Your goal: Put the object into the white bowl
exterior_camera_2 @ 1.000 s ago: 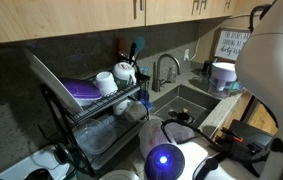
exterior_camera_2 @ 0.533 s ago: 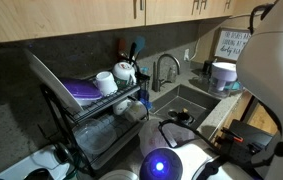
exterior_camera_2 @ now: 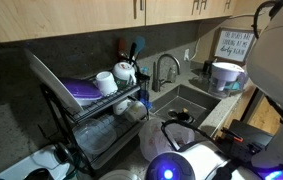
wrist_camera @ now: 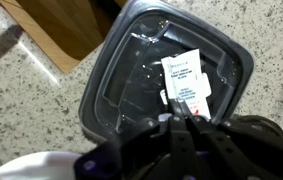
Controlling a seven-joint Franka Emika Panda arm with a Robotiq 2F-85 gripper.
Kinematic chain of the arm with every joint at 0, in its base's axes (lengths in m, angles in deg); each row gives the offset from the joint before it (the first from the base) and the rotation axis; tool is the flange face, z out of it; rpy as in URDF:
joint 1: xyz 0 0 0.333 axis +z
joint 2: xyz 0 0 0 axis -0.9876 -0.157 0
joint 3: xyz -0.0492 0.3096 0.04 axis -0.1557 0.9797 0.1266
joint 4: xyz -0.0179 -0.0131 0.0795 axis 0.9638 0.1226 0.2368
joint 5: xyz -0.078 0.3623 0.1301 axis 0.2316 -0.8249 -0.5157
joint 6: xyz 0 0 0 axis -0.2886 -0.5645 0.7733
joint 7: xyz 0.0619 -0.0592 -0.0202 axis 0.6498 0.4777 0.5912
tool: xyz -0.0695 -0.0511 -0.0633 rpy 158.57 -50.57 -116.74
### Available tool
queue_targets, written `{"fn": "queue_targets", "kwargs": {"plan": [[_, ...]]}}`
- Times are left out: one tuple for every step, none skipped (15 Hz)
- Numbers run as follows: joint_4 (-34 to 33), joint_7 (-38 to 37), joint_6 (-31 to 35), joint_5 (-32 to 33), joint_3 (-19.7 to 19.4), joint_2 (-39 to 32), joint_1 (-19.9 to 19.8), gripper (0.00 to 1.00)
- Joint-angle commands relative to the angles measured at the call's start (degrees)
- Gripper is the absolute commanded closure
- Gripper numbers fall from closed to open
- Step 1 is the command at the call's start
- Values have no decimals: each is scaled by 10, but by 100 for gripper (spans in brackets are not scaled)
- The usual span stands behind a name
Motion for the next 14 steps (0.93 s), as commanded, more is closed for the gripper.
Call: {"fn": "queue_targets", "kwargs": {"plan": [[13,-25,-19,13,-16,37,10,97],[14,-25,-21,13,-16,41,9,97],[16,-22,-24,11,-16,44,8,97],[16,-19,-28,7,-14,47,7,82],[17,-16,-31,2,-10,48,7,71],[18,-14,-33,-3,-7,49,7,65],[21,-15,-32,-3,-4,52,9,57],[23,-15,-32,-3,-1,53,11,51],[24,-18,-32,1,0,54,15,42],[26,-16,-32,0,1,54,17,35],[27,-16,-31,0,2,54,20,27],[28,-15,-28,-1,2,51,23,20],[28,-16,-27,1,0,48,26,19],[29,-14,-25,0,-1,45,28,17]]}}
